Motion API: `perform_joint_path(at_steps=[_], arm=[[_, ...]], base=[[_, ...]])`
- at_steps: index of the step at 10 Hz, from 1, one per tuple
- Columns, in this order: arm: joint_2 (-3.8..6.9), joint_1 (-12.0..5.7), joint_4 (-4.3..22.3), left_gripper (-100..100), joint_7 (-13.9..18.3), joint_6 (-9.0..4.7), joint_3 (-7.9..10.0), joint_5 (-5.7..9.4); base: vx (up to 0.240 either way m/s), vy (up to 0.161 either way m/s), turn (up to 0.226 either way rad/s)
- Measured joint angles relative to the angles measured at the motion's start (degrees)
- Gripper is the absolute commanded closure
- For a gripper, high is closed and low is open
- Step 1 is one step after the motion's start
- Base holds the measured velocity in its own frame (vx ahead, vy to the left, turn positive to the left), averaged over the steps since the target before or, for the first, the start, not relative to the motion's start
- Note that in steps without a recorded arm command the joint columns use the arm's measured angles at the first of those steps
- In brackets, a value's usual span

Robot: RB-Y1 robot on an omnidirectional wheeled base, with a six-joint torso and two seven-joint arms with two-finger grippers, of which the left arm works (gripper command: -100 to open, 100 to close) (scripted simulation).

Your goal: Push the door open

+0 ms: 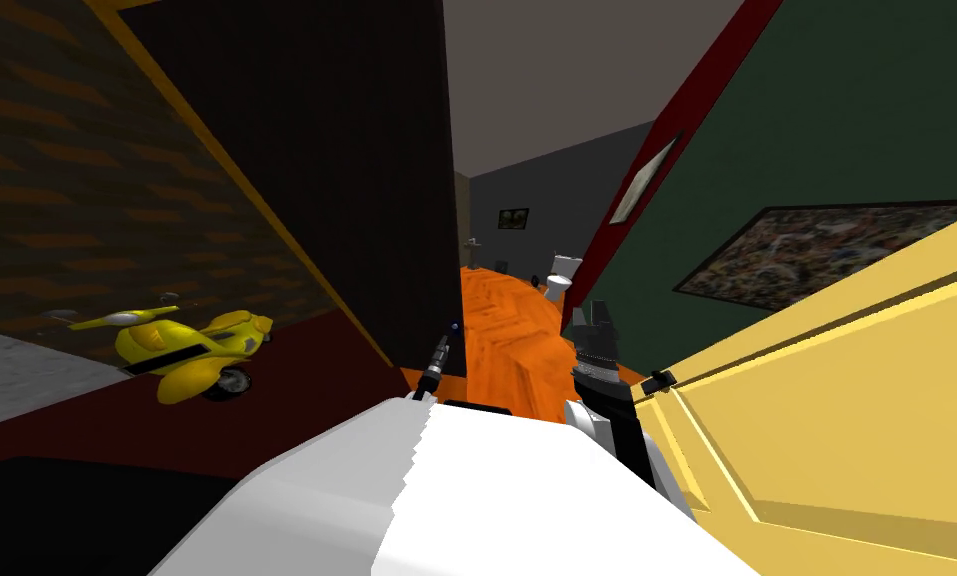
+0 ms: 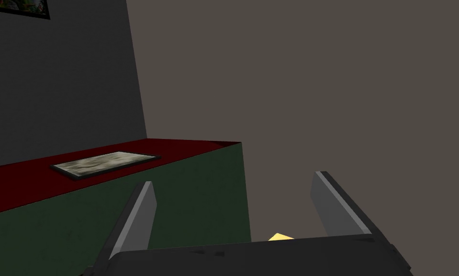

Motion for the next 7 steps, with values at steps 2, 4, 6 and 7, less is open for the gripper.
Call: perform_joint_path(at_steps=[2, 4, 6, 7], arm=[[0.08, 0.02, 0.2, -100, -0.1, -0.41, 0.24, 0.1], [-0.16, -0.13, 0.7, -100, -0.2, -1.0, 0.52, 0.21], [-0.48, -0.11, 0.8, 100, -0.3, -1.39, 0.61, 0.25], [-0.44, -0.16, 0.8, 100, -0.3, -1.32, 0.63, 0.25]], base=[[0.224, -0.003, -0.027], [0.253, -0.021, -0.029], [0.035, -0.003, 0.003], [-0.032, 0.0, -0.012]])
